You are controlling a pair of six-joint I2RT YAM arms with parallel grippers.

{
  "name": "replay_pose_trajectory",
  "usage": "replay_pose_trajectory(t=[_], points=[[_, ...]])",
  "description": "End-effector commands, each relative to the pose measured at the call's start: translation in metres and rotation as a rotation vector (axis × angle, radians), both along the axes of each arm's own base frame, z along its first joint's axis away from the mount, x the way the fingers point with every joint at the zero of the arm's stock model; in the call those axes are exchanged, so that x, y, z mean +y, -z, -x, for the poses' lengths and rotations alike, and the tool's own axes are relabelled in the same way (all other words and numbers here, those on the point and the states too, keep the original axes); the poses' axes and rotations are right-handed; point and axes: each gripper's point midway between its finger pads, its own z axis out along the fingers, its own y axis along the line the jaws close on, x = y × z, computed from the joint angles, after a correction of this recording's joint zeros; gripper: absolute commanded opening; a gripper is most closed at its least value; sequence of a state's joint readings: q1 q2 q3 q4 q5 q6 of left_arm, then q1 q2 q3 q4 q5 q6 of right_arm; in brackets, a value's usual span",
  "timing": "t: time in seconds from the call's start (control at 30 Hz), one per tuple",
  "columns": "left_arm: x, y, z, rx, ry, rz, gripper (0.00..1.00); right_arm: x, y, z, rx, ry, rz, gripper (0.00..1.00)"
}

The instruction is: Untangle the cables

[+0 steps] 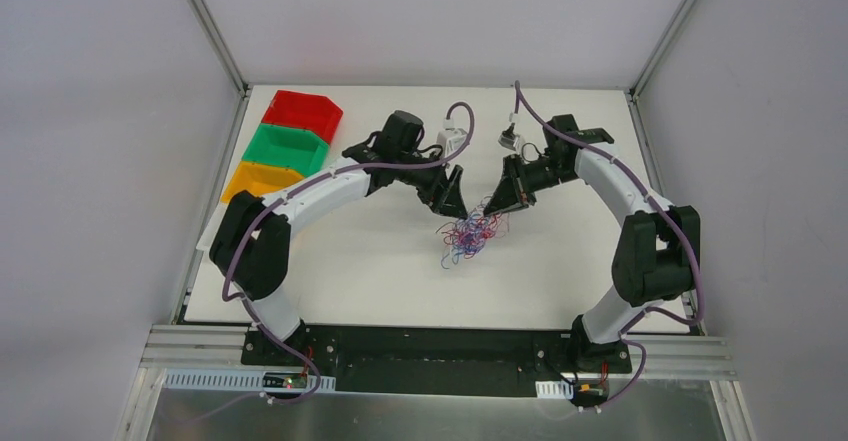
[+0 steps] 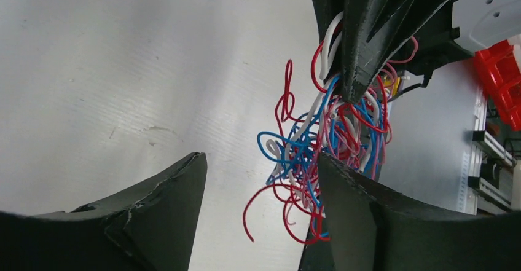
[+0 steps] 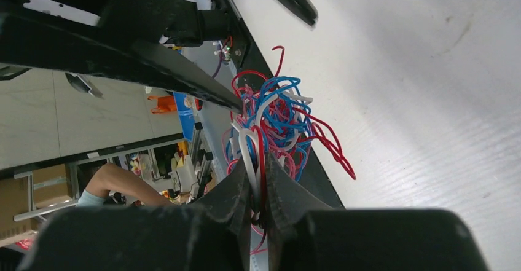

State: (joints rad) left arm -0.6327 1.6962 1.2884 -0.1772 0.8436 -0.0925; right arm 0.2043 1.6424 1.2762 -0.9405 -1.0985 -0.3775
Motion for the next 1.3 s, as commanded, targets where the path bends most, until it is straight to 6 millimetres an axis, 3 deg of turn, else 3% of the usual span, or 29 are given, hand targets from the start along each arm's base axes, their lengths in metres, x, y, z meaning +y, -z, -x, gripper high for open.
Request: replay_pose_trajectory(t=[0.0, 0.07, 0.17, 0.3, 0.37, 0.4, 0.57, 0.77, 1.07, 1.13, 1.2, 1.27], points=[[-0.021, -0.012, 0.019, 0.012, 0.078, 0.047, 0.57, 0.01, -0.033, 0.001, -0.058, -0.053, -0.105, 0.06], [-0.023, -0.016, 0.026, 0.061, 0.073, 0.064, 0.38, 0.012, -0.035, -0.009, -0.071, -0.025, -0.088, 0.07], [-0.024, -0.032, 0.035, 0.118, 0.068, 0.108, 0.0, 0.012, -0.037, -0.023, -0.104, 0.039, -0.04, 0.16], [-0.022, -0.057, 0.029, 0.185, -0.02, 0.171, 0.0, 0.002, -0.031, -0.05, -0.151, 0.224, 0.092, 0.58], [-0.015, -0.057, 0.012, 0.214, -0.124, 0.18, 0.0, -0.011, -0.027, -0.062, -0.147, 0.362, 0.168, 0.97], [-0.01, -0.054, 0.004, 0.231, -0.178, 0.176, 0.0, -0.017, -0.027, -0.066, -0.144, 0.422, 0.19, 0.99], [0.005, -0.032, -0.024, 0.298, -0.345, 0.156, 0.0, -0.03, -0.011, -0.062, -0.068, 0.574, 0.226, 0.99], [0.0, -0.038, -0.031, 0.38, -0.365, 0.25, 0.0, -0.024, 0.028, -0.059, -0.081, 0.615, 0.215, 0.99], [-0.01, -0.036, -0.035, 0.462, -0.347, 0.313, 0.0, 0.02, 0.041, -0.094, -0.134, 0.6, 0.073, 0.94], [-0.012, -0.038, -0.037, 0.477, -0.342, 0.328, 0.0, 0.029, 0.039, -0.1, -0.147, 0.591, 0.033, 0.87], [-0.014, -0.041, -0.038, 0.488, -0.335, 0.343, 0.0, 0.037, 0.038, -0.104, -0.162, 0.583, -0.007, 0.74], [-0.015, -0.047, -0.037, 0.493, -0.324, 0.357, 0.0, 0.04, 0.038, -0.106, -0.195, 0.584, -0.001, 0.44]])
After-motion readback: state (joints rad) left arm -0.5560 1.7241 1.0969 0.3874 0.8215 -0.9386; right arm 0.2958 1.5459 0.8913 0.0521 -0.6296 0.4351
